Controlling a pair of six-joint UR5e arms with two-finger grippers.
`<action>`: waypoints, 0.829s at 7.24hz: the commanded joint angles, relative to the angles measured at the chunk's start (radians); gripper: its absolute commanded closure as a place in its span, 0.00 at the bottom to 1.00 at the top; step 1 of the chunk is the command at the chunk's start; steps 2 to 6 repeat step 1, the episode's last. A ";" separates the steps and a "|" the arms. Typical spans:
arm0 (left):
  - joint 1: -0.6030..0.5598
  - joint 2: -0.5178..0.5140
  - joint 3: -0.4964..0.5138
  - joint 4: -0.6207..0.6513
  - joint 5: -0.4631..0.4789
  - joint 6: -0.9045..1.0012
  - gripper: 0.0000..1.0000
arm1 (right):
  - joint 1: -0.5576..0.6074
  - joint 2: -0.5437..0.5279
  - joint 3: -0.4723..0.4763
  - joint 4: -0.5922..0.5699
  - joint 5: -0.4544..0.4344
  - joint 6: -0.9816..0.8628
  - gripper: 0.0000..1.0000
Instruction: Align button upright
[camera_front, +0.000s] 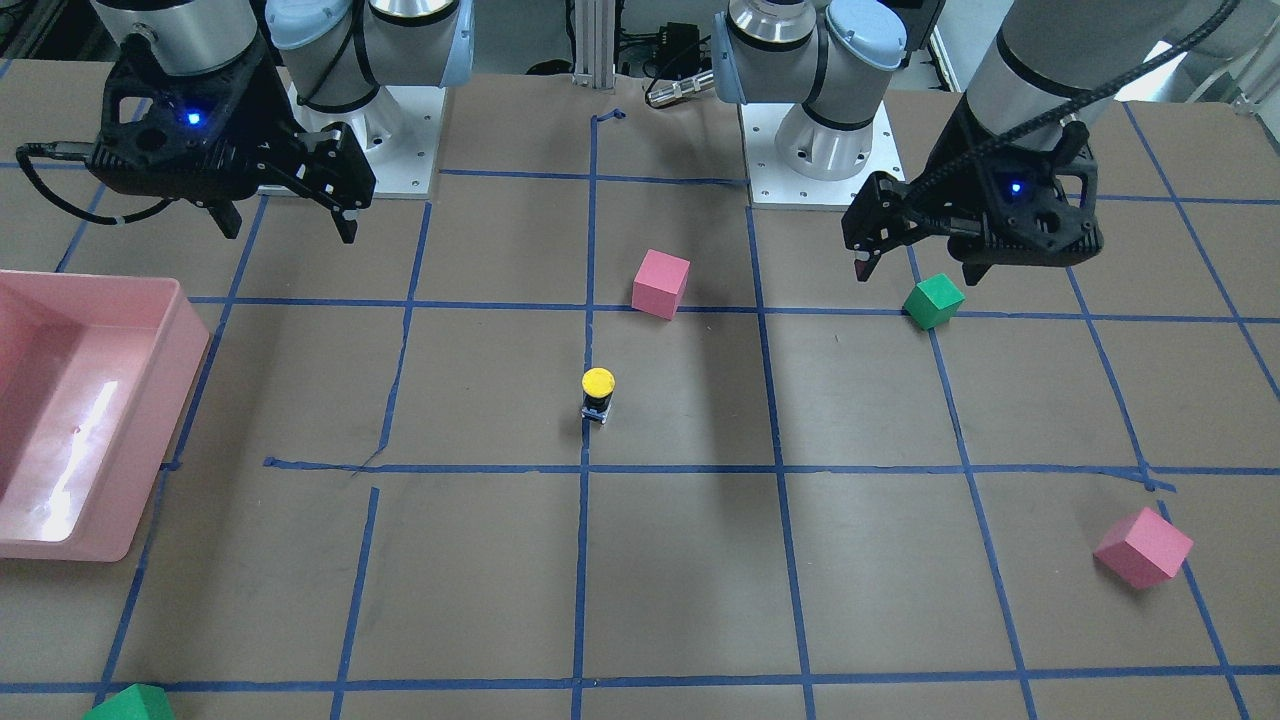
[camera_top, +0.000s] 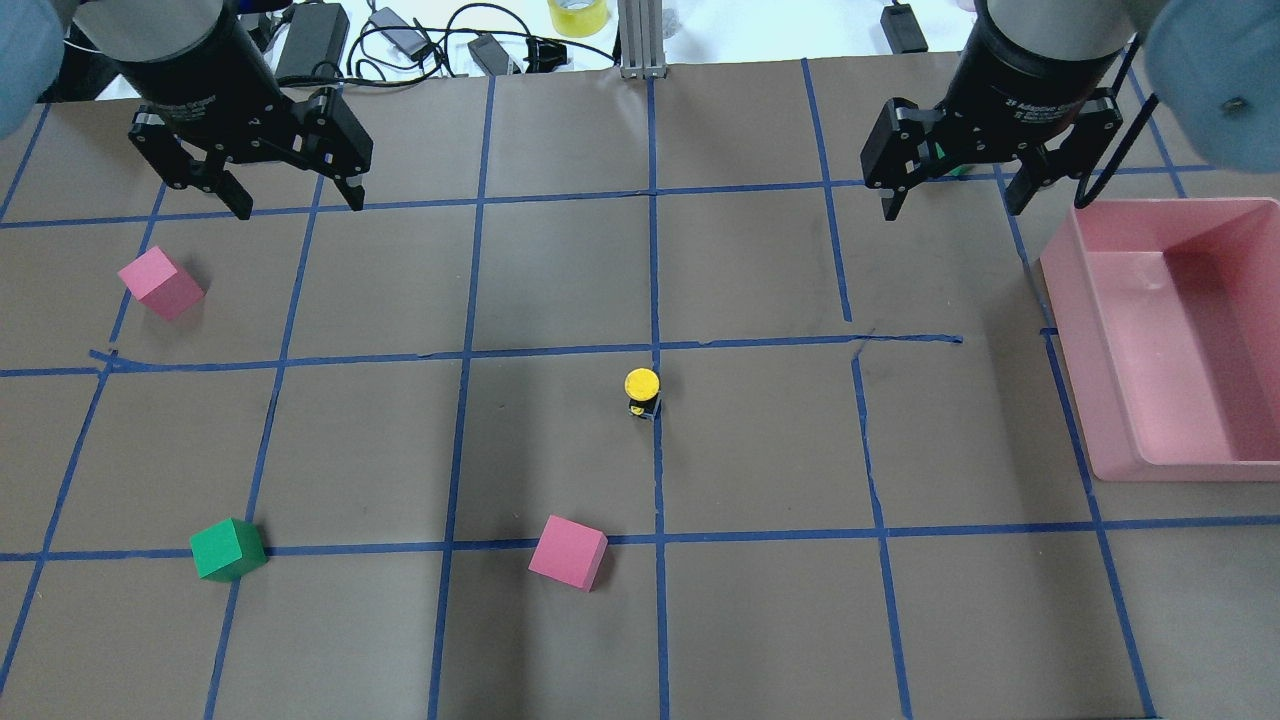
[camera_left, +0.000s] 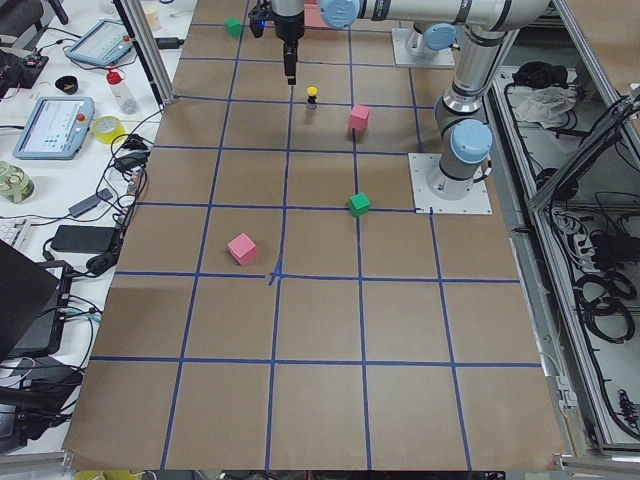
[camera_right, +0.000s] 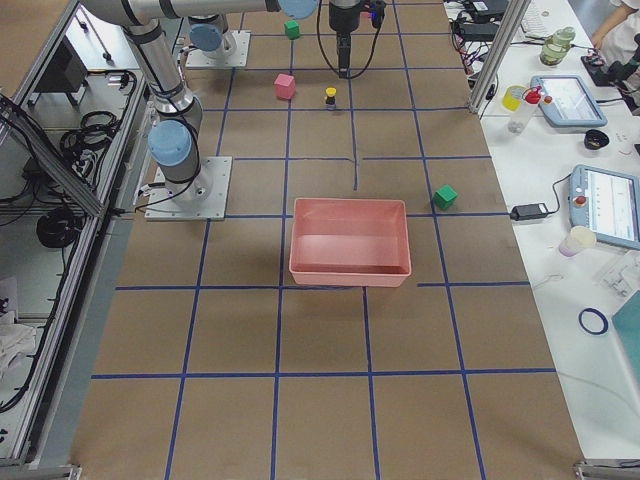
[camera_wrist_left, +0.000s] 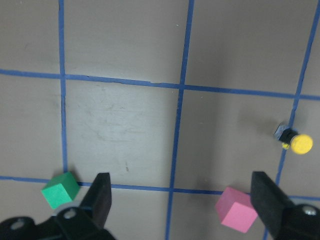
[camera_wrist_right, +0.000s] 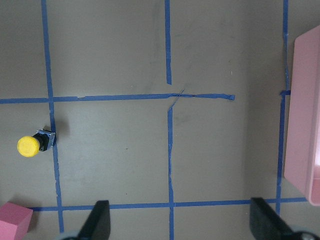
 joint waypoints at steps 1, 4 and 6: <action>-0.003 0.034 -0.039 -0.002 -0.004 0.025 0.00 | 0.000 0.000 0.000 0.000 0.000 0.000 0.02; -0.003 0.034 -0.039 -0.002 -0.004 0.025 0.00 | 0.000 0.000 0.000 0.000 0.000 0.000 0.02; -0.003 0.034 -0.039 -0.002 -0.004 0.025 0.00 | 0.000 0.000 0.000 0.000 0.000 0.000 0.02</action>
